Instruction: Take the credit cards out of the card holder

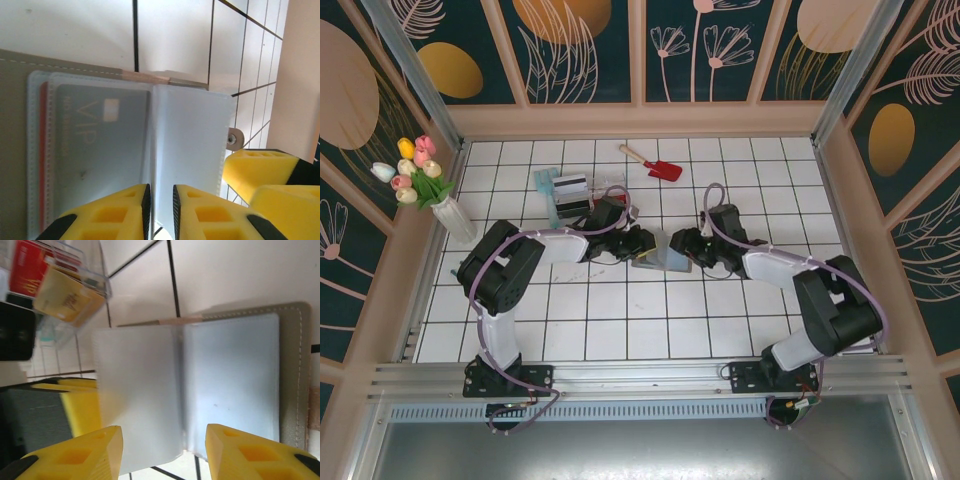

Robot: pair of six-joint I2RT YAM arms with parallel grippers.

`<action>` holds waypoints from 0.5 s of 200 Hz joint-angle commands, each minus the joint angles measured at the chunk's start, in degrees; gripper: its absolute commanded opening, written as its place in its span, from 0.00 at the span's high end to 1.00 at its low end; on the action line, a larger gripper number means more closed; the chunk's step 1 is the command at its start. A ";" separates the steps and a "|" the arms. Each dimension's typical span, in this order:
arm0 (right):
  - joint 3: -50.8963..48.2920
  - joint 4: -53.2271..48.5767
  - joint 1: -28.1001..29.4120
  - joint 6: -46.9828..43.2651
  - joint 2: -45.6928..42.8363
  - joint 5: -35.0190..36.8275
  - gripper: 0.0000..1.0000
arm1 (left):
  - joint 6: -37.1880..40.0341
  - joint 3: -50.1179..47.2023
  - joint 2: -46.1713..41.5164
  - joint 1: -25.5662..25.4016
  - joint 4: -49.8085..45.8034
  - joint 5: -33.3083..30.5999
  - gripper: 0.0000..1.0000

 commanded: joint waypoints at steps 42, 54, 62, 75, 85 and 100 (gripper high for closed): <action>-2.16 -2.02 -1.87 1.92 -6.46 7.85 0.47 | -0.33 3.61 0.71 -3.79 2.81 3.00 0.73; -2.36 -2.46 -2.03 2.07 -7.45 9.33 0.46 | -0.34 4.61 1.40 -4.56 2.86 3.14 0.71; -2.51 -2.88 -2.13 2.15 -8.11 10.17 0.45 | -0.34 5.33 1.94 -5.00 2.84 3.30 0.70; -2.68 -3.45 -2.42 2.00 -9.09 11.28 0.44 | -0.59 6.34 2.72 -5.64 2.70 3.22 0.68; -2.66 -3.88 -2.53 1.93 -9.54 11.72 0.42 | -0.66 6.78 2.92 -5.91 2.43 2.85 0.65; -2.49 -4.79 -2.72 1.35 -10.01 12.18 0.41 | -0.42 6.89 2.64 -5.88 1.86 1.79 0.61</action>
